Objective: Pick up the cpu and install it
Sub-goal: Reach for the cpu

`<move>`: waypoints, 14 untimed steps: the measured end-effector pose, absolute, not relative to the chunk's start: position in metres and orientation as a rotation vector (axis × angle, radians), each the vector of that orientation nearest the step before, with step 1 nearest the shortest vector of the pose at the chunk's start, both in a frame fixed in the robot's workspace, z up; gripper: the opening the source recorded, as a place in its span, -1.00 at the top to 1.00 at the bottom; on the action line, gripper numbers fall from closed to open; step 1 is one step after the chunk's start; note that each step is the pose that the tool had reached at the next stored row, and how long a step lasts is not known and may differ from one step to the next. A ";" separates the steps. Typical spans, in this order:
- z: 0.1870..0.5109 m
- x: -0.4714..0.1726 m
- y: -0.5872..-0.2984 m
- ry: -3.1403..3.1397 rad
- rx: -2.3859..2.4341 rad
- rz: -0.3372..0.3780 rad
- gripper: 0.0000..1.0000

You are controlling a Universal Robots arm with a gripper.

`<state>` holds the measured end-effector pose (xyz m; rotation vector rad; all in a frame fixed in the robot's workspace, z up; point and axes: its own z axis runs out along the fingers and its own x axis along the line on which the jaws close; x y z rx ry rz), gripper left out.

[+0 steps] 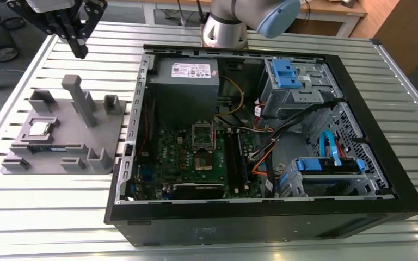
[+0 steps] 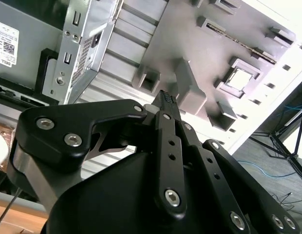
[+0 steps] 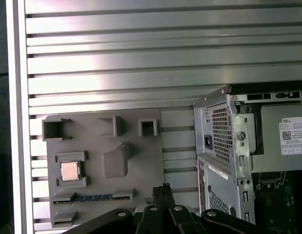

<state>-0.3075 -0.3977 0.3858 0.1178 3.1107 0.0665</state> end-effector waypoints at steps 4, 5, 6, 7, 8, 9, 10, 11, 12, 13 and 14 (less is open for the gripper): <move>0.385 -0.322 -0.398 3.110 0.118 0.066 0.79; 0.385 -0.326 -0.398 3.110 0.118 0.066 0.79; 0.384 -0.330 -0.398 3.110 0.118 0.067 0.79; 0.384 -0.334 -0.398 3.110 0.118 0.066 0.79; 0.384 -0.337 -0.398 3.110 0.118 0.066 0.79; 0.384 -0.341 -0.398 3.110 0.118 0.066 0.79; 0.384 -0.345 -0.398 3.110 0.118 0.066 0.79; 0.383 -0.348 -0.398 3.109 0.118 0.066 0.79; 0.383 -0.352 -0.398 3.109 0.118 0.066 0.79; 0.382 -0.354 -0.398 3.109 0.118 0.066 0.79; 0.382 -0.357 -0.398 3.109 0.118 0.066 0.79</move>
